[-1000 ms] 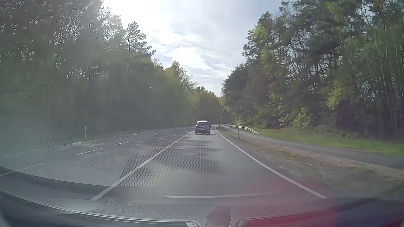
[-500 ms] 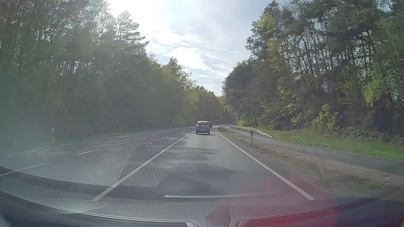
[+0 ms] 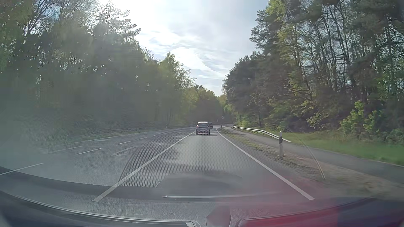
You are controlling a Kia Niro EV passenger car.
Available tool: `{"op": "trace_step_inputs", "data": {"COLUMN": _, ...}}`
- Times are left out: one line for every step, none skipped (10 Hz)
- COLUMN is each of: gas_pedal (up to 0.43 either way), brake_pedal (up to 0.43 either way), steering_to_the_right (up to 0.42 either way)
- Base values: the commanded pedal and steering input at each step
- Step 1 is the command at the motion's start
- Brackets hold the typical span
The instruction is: Follow the waypoints while adhering to traffic rules and regulations
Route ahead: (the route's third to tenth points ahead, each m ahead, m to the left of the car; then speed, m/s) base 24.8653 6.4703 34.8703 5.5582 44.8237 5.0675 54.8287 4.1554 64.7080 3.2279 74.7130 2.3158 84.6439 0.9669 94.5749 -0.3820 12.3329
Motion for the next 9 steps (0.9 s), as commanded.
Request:
{"op": "trace_step_inputs", "data": {"gas_pedal": 0.189, "brake_pedal": 0.000, "steering_to_the_right": 0.000}}
{"op": "trace_step_inputs", "data": {"gas_pedal": 0.189, "brake_pedal": 0.000, "steering_to_the_right": 0.000}}
{"op": "trace_step_inputs", "data": {"gas_pedal": 0.189, "brake_pedal": 0.000, "steering_to_the_right": 0.000}}
{"op": "trace_step_inputs", "data": {"gas_pedal": 0.189, "brake_pedal": 0.000, "steering_to_the_right": 0.000}}
{"op": "trace_step_inputs", "data": {"gas_pedal": 0.189, "brake_pedal": 0.000, "steering_to_the_right": 0.000}}
{"op": "trace_step_inputs", "data": {"gas_pedal": 0.189, "brake_pedal": 0.000, "steering_to_the_right": 0.000}}
{"op": "trace_step_inputs", "data": {"gas_pedal": 0.189, "brake_pedal": 0.000, "steering_to_the_right": 0.000}}
{"op": "trace_step_inputs", "data": {"gas_pedal": 0.189, "brake_pedal": 0.000, "steering_to_the_right": 0.000}}
{"op": "trace_step_inputs", "data": {"gas_pedal": 0.189, "brake_pedal": 0.000, "steering_to_the_right": 0.000}}
